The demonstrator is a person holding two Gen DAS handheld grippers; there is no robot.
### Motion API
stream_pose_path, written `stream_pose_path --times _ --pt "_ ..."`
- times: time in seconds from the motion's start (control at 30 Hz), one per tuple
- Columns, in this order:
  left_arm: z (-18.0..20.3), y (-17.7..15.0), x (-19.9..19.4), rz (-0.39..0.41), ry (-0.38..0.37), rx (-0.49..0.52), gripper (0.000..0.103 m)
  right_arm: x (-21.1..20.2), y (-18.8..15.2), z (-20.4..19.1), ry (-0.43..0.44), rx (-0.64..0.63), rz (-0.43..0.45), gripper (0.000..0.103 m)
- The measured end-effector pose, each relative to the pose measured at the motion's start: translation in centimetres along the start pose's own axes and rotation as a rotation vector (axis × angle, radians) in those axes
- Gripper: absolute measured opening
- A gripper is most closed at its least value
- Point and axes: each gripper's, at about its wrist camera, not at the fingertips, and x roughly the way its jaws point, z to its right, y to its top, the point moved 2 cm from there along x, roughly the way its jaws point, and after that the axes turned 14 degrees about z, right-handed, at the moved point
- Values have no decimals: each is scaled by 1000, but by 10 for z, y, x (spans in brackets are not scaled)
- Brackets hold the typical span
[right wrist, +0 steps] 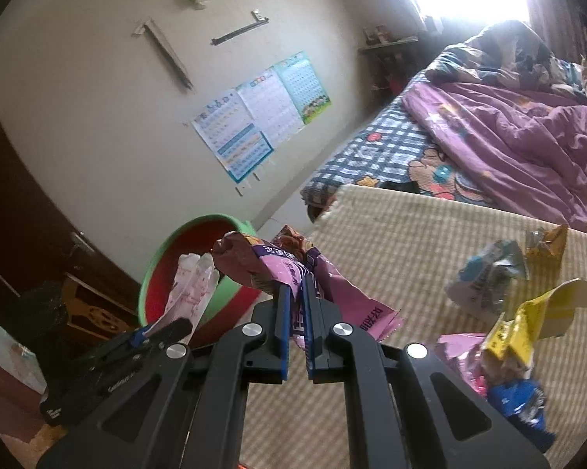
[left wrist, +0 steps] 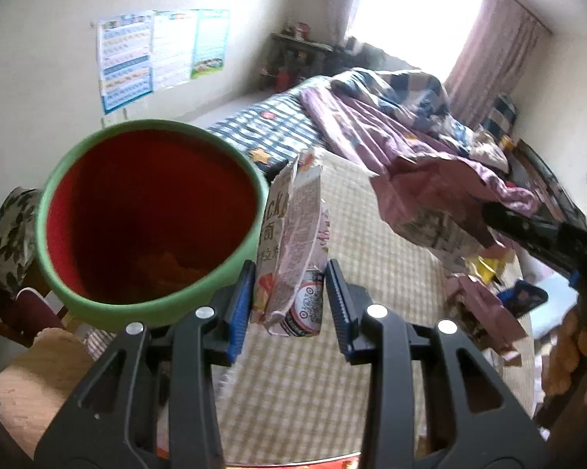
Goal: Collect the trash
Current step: 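Carry both wrappers over the red bin and open both tools to release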
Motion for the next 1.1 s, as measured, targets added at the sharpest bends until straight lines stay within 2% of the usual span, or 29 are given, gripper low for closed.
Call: stream_pose_path --times 0.7,0.93,1.1 --pt "-64 16 -9 70 186 -71 35 34 -3 -52 129 -29 -37 6" --pt "-87 12 -3 39 245 -94 35 61 -4 -74 156 -68 -70 7" --pt "-95 9 0 26 248 -119 35 78 -10 -93 171 -120 -86 7"
